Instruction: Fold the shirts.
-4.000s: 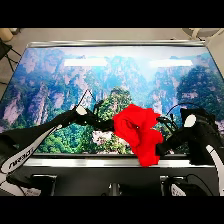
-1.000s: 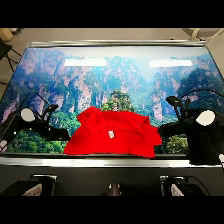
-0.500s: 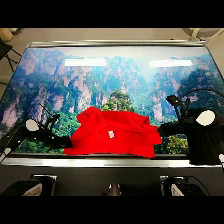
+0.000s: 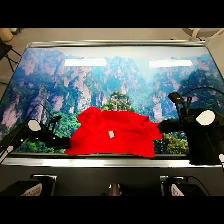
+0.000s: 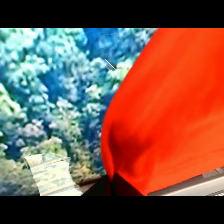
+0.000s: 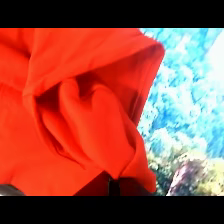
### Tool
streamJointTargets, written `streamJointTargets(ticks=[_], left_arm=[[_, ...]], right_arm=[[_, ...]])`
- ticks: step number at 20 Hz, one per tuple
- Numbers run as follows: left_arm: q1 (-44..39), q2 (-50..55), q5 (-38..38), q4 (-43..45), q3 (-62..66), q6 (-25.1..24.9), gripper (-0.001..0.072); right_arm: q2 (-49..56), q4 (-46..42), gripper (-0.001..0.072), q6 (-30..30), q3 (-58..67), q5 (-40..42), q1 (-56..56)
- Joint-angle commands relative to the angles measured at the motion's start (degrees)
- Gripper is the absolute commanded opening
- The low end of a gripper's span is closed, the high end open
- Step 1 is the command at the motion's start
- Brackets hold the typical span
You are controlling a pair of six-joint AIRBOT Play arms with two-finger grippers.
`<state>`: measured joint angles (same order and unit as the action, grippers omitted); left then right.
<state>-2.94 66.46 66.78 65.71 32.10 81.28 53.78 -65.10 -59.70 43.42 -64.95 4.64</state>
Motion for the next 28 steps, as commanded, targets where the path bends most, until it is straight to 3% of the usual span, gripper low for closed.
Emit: streamJointTargets(ticks=[1, 5, 12, 15, 16, 17, 18, 19, 20, 21, 23, 25, 28], left_arm=[[-0.20, 0.20, 0.24, -2.67, 0.00, -2.75, 0.0022], [-8.26, 0.20, -1.09, -17.94, 0.00, -7.82, 0.0022], [-30.08, 0.57, -22.95, -44.57, 0.04, -7.82, 0.0021], [-34.64, 2.01, -26.29, -46.25, 1.25, -7.85, 0.0023], [-34.34, 2.32, -25.92, -46.21, 1.49, -8.00, 0.0067], [-33.07, 2.23, -25.22, -46.21, 1.64, -8.07, 0.0313], [-30.45, 2.01, -23.02, -45.57, 2.03, -8.20, 0.0588], [-26.51, 1.64, -19.37, -43.80, 2.95, -9.64, 0.0593], [-22.14, 1.22, -15.41, -40.63, 4.39, -9.79, 0.0592], [-17.44, 0.70, -11.50, -36.70, 6.27, -9.79, 0.0588], [-7.63, -0.35, -6.29, -28.94, 11.15, -9.73, 0.0563], [-0.90, -0.09, -7.87, -25.66, 14.95, -10.05, 0.0563], [2.89, 4.87, -9.84, -24.90, 17.68, -10.21, 0.0563]], right_arm=[[1.42, 1.03, 0.0021, -0.02, 1.92, 3.96, -0.04], [10.01, 6.71, 0.0021, 0.02, 15.23, 9.05, -0.04], [35.21, 16.85, 0.0021, 0.57, 53.09, 8.22, -5.31], [42.07, 16.90, 0.0021, -0.72, 61.44, 5.49, -9.33], [42.95, 16.87, 0.0022, -0.70, 61.68, 4.20, -10.01], [43.34, 16.50, 0.0028, -0.37, 61.68, 2.54, -10.03], [43.32, 15.67, 0.0148, 0.24, 61.68, 0.72, -9.62], [42.88, 14.91, 0.0354, 1.95, 61.68, -1.38, -8.66], [42.16, 14.19, 0.0508, 4.11, 61.68, -4.07, -7.37], [41.18, 12.39, 0.0565, 5.22, 61.70, -7.23, -5.57], [39.04, 6.67, 0.0564, 5.11, 61.68, -14.49, -1.79], [37.57, 0.98, 0.0534, 3.52, 61.59, -22.80, 1.40], [35.50, 0.02, 0.0494, 1.92, 57.75, -26.45, 1.09]])
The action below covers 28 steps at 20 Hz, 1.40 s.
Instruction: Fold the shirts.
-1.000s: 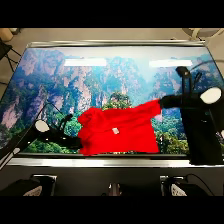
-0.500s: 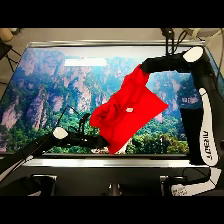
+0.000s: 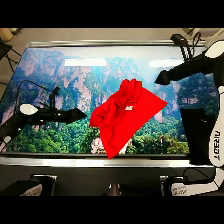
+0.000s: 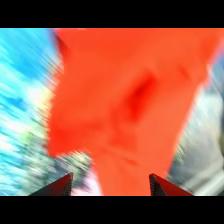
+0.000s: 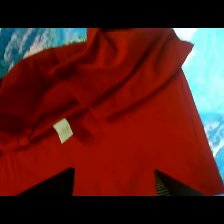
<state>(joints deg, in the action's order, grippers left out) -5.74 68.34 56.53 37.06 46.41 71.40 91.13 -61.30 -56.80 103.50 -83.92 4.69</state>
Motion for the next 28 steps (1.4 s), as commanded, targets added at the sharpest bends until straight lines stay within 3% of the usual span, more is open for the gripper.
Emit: streamJointTargets(ticks=[1, 5, 6, 9, 15, 16, 18, 19, 21, 22, 23, 28], left_arm=[[5.57, 6.05, 0.70, 3.63, 3.69, -0.31, 0.0564], [0.55, 15.54, 0.94, 2.05, 3.85, -0.50, 0.0563], [-1.07, 16.81, 0.76, 1.99, 3.85, -0.81, 0.0560], [-5.05, 18.53, -2.08, 1.20, 3.85, -0.92, 0.0550], [-6.14, 18.82, -8.94, -4.66, 3.85, -0.92, 0.0536], [-6.29, 18.91, -9.84, -5.73, 3.85, -0.94, 0.0467], [-6.86, 19.56, -11.37, -8.26, 3.87, -0.96, 0.0446], [-7.13, 20.28, -11.15, -9.57, 3.85, -0.98, 0.0445], [-7.67, 22.01, -10.56, -11.21, 3.85, -0.98, 0.0371], [-7.74, 22.43, -10.05, -11.63, 3.87, -1.25, 0.0239], [-7.58, 22.29, -9.62, -11.65, 3.89, -1.84, 0.0021], [-5.35, 18.43, -3.80, -12.04, 3.87, -7.26, 0.0022]], right_arm=[[-3.13, -3.91, 0.0494, -0.15, -5.57, -8.44, -0.26], [-11.76, -3.85, 0.0510, 1.36, -26.43, -4.35, -5.57], [-13.94, -3.30, 0.0553, 1.36, -31.76, -2.54, -5.68], [-19.45, -1.99, 0.0556, 1.31, -45.72, 1.05, -5.44], [-23.34, 3.87, 0.0564, 1.14, -60.39, 6.56, -5.68], [-23.34, 4.83, 0.0568, 1.14, -61.70, 8.22, -5.66], [-23.34, 8.41, 0.0628, 1.11, -64.50, 11.80, -5.66], [-23.32, 11.10, 0.0629, 1.16, -66.01, 13.18, -5.68], [-23.34, 14.21, 0.0629, 1.64, -68.37, 15.04, -5.66], [-23.34, 14.51, 0.0629, 1.57, -69.09, 15.85, -5.68], [-23.34, 15.02, 0.0628, 1.57, -69.68, 16.83, -5.68], [-22.34, 19.02, 0.0626, -0.57, -71.49, 26.77, -12.63]])
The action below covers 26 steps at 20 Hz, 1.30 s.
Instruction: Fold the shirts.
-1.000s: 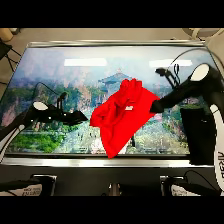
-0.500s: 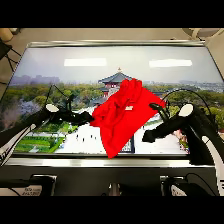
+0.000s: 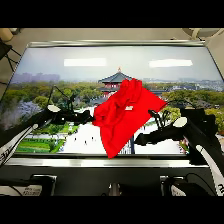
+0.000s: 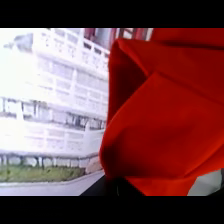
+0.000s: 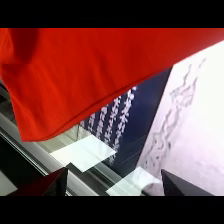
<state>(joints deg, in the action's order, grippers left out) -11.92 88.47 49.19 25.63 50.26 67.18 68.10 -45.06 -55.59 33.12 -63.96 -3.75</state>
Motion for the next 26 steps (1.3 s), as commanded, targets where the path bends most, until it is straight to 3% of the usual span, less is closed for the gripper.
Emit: streamJointTargets(ticks=[1, 4, 9, 10, 11, 12, 16, 19, 22, 26], left_arm=[[0.81, -2.89, 4.04, -0.61, 0.00, -3.85, 0.0023], [0.37, -6.99, 4.35, -0.63, 0.00, -4.22, 0.0022], [0.39, -12.66, 4.37, -0.63, 0.00, -6.25, 0.0022], [0.39, -13.42, 4.35, -0.63, 0.02, -6.32, 0.0023], [0.39, -14.01, 4.37, -0.63, 0.02, -6.32, 0.0023], [0.39, -14.64, 4.39, -0.66, 0.02, -6.29, 0.0023], [0.81, -18.21, 4.33, -0.66, 0.07, -6.36, 0.0022], [3.56, -25.51, 4.35, -0.63, 2.62, -8.83, 0.0022], [7.96, -36.02, 3.23, -1.25, 14.40, -12.31, 0.0022], [15.19, -48.43, -13.53, -0.48, 37.62, -12.41, 0.0022]], right_arm=[[1.51, 3.65, 0.0625, -3.06, -1.11, 9.46, -7.26], [3.72, 6.69, 0.0593, -8.04, -1.05, 17.79, -13.53], [4.02, 15.87, 0.0537, -8.28, -1.05, 27.15, -14.69], [4.17, 16.11, 0.0338, -8.28, -1.05, 28.37, -14.69], [4.22, 16.15, 0.0058, -8.28, -1.05, 28.57, -14.69], [4.22, 15.85, 0.0022, -7.54, -1.05, 28.87, -14.67], [3.04, 12.68, 0.0019, 2.40, 1.68, 22.77, -12.26], [-3.28, -1.25, 0.0018, 2.73, 11.21, 12.15, -8.13], [-14.27, -17.25, 0.0018, -0.24, 30.84, 4.87, -3.10], [-25.79, -28.92, 0.0018, -0.57, 61.27, 10.69, 1.29]])
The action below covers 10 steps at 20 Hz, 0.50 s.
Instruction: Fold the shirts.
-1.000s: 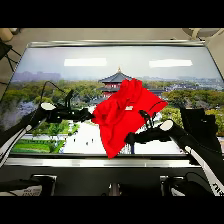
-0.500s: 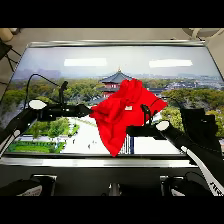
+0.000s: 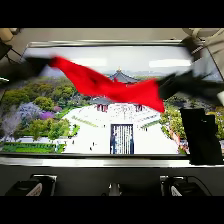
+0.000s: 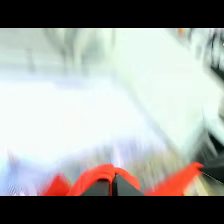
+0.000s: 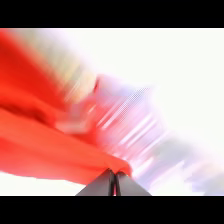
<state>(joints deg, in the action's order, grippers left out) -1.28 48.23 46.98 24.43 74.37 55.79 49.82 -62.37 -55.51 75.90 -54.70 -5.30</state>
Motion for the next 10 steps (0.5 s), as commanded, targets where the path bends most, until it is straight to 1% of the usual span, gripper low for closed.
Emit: streamJointTargets(ticks=[1, 3, 5, 8, 10], left_arm=[[5.97, -10.69, -14.75, 2.27, 17.11, -1.01, 0.0022], [7.02, -14.16, -15.28, 3.19, 19.65, -0.90, 0.0022], [7.02, -15.67, -12.87, 3.19, 19.63, 0.15, 0.0022], [7.02, -15.61, -13.38, 4.55, 19.63, -0.55, 0.0022], [7.02, -14.78, -11.39, 10.47, 19.08, -0.28, 0.0022]], right_arm=[[-9.14, -12.68, 0.0018, -1.05, 23.21, 1.77, 2.93], [-11.13, -13.09, 0.0018, -6.29, 28.00, 0.72, 2.95], [-11.15, -13.07, 0.0018, -10.73, 28.02, -2.64, 2.93], [-8.22, -12.85, 0.0019, -11.32, 28.02, -10.75, 2.93], [-4.55, -13.27, 0.0019, -10.69, 28.00, -18.84, 2.93]])
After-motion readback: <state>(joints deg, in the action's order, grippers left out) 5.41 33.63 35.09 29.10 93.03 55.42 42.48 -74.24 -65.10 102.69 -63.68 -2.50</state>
